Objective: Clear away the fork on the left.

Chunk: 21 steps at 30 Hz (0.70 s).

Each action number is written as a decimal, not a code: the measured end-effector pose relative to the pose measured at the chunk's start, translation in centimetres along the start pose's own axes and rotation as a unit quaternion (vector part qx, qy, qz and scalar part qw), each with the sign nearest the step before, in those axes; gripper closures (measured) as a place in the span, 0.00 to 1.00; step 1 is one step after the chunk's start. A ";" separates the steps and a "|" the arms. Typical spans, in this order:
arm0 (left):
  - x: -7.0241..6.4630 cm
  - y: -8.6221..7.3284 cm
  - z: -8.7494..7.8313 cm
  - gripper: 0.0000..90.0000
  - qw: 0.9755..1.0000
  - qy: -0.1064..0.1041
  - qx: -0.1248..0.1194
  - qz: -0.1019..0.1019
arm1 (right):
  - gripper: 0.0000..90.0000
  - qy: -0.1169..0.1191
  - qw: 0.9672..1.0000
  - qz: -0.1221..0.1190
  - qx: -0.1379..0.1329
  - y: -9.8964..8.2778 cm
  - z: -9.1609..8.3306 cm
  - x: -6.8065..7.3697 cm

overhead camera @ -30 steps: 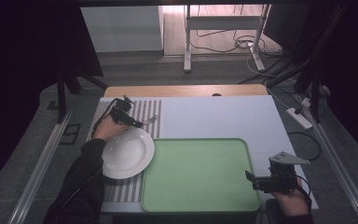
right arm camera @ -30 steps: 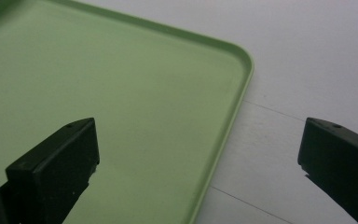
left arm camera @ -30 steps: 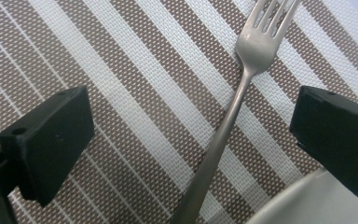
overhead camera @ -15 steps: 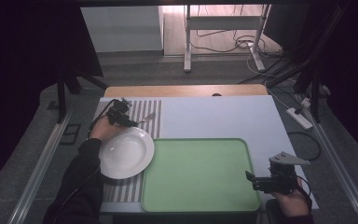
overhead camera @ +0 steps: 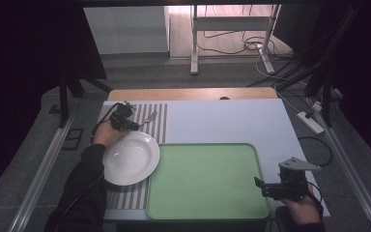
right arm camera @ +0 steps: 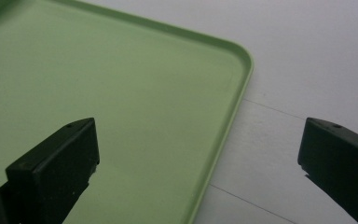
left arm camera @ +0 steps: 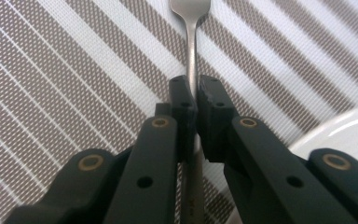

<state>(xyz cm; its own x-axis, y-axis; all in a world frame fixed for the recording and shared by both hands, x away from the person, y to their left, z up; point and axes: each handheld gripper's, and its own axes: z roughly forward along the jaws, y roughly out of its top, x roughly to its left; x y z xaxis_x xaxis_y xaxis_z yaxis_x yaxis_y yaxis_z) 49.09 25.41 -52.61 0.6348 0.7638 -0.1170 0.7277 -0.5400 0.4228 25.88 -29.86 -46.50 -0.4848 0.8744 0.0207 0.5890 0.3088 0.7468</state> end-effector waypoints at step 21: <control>-1.8 2.1 -0.3 0.95 0.999 -0.043 -0.032 -0.008 | 0.00 0.000 1.000 0.000 -0.001 0.0 -0.1 0.0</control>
<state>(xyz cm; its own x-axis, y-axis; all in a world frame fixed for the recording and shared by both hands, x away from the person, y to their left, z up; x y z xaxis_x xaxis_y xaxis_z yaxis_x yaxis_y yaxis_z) 49.39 23.01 -51.29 0.6455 0.7374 -0.1987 0.7213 -0.5032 0.4760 25.83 -29.90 -46.47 -0.4849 0.8743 0.0207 0.5878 0.3082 0.7480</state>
